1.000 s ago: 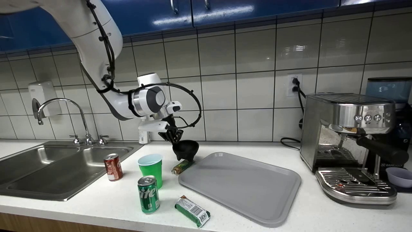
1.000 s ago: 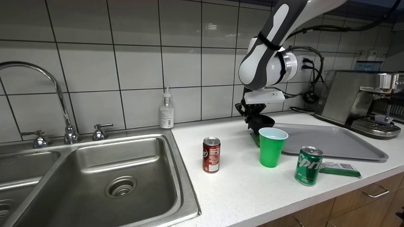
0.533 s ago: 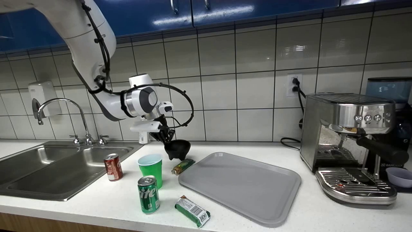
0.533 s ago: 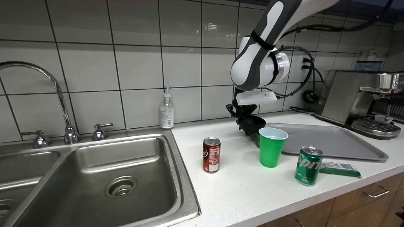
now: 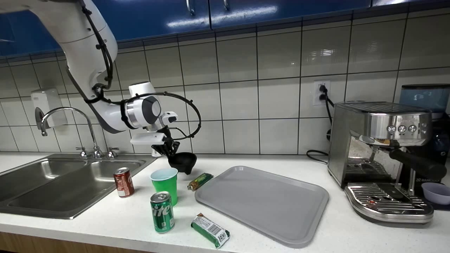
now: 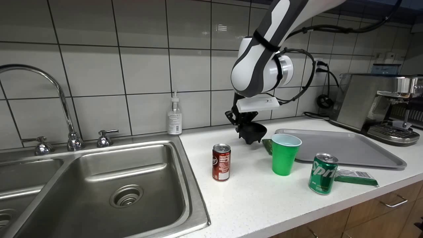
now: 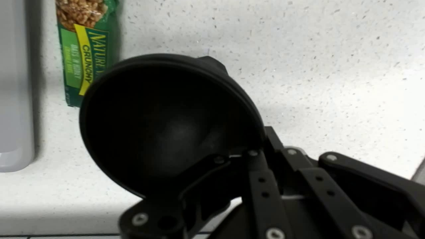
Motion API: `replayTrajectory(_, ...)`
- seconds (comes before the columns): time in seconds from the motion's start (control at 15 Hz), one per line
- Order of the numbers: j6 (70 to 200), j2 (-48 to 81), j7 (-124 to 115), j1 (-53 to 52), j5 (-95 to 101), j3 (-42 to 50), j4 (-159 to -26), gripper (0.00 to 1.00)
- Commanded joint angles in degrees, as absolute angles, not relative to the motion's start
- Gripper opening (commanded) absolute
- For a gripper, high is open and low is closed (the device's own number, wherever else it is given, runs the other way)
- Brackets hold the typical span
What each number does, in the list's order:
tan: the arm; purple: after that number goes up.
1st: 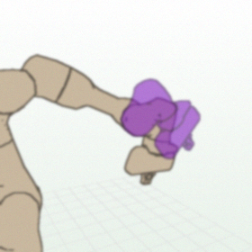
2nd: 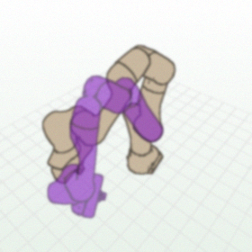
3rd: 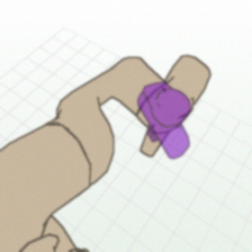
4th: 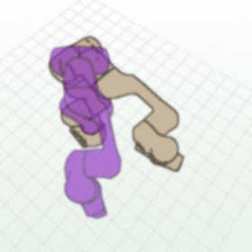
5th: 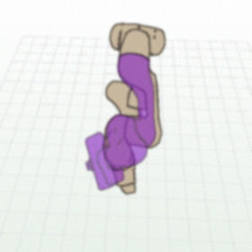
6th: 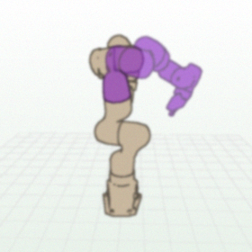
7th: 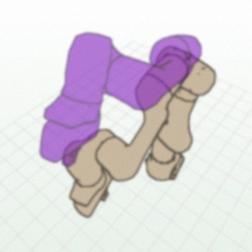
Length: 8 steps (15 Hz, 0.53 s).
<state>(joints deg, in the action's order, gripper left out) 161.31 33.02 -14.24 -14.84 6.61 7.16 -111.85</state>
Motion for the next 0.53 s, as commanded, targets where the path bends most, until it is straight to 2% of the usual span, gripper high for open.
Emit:
replayTrajectory(0.0, 161.5, 32.1, -13.3, -15.6, 8.0, 6.1, -112.2, 0.02)
replayTrajectory(0.47, 161.6, 32.4, -12.9, -16.8, 7.9, 4.3, -112.3, 0.02)
